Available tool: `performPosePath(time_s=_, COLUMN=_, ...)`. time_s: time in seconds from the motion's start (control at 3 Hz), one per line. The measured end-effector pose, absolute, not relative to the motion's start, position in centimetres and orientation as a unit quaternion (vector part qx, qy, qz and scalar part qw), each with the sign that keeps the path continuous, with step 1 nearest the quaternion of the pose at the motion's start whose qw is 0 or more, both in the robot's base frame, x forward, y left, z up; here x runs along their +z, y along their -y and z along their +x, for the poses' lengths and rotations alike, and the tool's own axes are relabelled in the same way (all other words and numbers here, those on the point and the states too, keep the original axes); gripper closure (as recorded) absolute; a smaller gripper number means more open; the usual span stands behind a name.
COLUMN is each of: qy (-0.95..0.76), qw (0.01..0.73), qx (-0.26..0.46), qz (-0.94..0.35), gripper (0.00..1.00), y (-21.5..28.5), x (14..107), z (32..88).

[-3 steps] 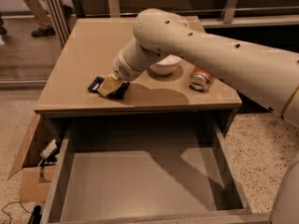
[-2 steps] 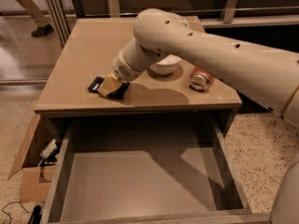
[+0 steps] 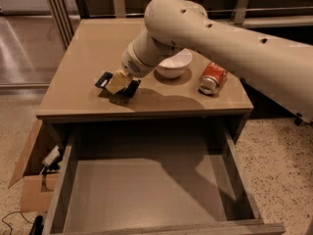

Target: Place rxbar blueberry into top drawer

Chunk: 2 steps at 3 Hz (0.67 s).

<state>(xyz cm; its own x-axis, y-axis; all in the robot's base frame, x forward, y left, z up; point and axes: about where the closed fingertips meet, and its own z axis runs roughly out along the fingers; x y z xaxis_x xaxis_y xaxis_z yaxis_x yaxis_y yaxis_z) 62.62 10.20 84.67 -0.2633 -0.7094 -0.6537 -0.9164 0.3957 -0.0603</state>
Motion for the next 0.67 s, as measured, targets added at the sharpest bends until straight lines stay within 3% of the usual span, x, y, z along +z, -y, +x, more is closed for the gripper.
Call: performPosePath(time_s=0.67, qy=-0.775, qw=0.354, qx=0.155, qz=-0.5, gripper=1.0, y=-6.6, x=88.5, z=57.9)
